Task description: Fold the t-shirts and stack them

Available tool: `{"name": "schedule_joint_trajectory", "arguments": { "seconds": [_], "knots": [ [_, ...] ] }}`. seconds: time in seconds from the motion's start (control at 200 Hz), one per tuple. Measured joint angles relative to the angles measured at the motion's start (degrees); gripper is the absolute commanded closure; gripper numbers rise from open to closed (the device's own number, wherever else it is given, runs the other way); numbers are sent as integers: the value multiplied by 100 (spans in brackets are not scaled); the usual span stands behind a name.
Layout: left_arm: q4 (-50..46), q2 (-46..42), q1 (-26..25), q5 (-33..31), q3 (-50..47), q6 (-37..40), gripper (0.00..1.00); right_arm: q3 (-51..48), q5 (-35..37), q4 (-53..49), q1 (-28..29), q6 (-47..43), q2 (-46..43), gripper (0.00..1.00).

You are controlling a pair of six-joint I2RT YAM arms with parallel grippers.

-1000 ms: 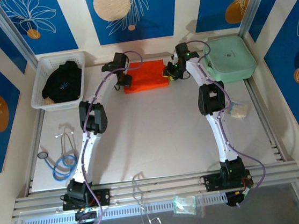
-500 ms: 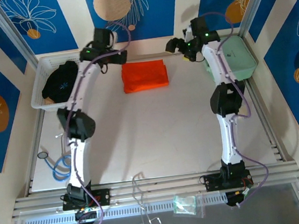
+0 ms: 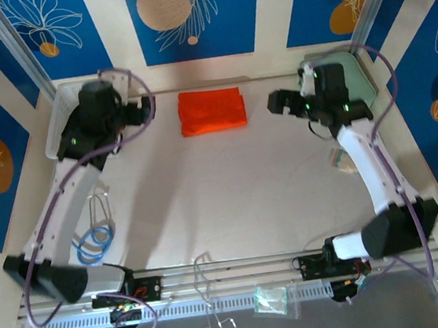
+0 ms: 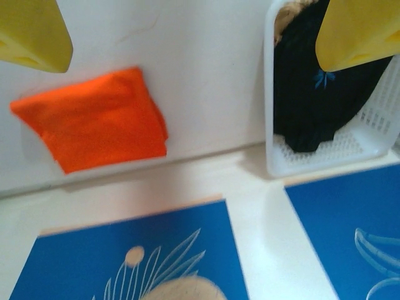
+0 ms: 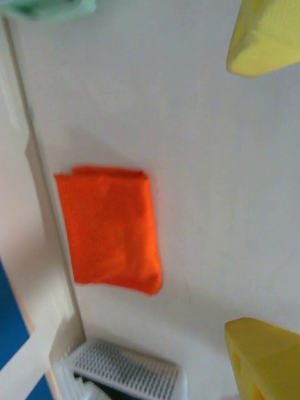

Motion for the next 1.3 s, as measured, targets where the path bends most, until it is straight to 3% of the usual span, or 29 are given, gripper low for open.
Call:
{"name": "schedule_joint_trajectory", "arguments": {
  "seconds": [0.185,0.3,0.375,0.47,0.625,0.951,1.096,1.156,1.301],
  "knots": [
    [1622,-1657,0,-492,-2975,238,1,-2505,254,1550,-352,-444,-1270,1],
    [3191,-2507,0,-483,-4957,708,1,-3602,365,2369,-363,-815,-1624,1],
    [4059,-2796,7,-599,-6076,796,1,-4135,380,2820,-363,-1036,-1725,1],
    [4603,-2758,61,-800,-6795,793,1,-4747,404,3488,-363,-1228,-1768,1],
    [5849,-1939,144,-997,-7106,780,1,-5722,494,4817,-376,-1456,-1766,1],
    [8662,1353,413,-710,-6975,946,1,-6334,201,7401,-549,-1788,-654,1],
    [9127,1696,935,-304,-6854,745,1,-5930,-282,7401,-634,-1840,-195,1],
    [8786,1738,1154,-87,-6612,623,1,-5766,-540,7556,-695,-1818,-33,1],
    [8393,1733,1478,474,-6030,389,0,-5737,-833,8935,-721,-1705,1143,1]
  ]
}}
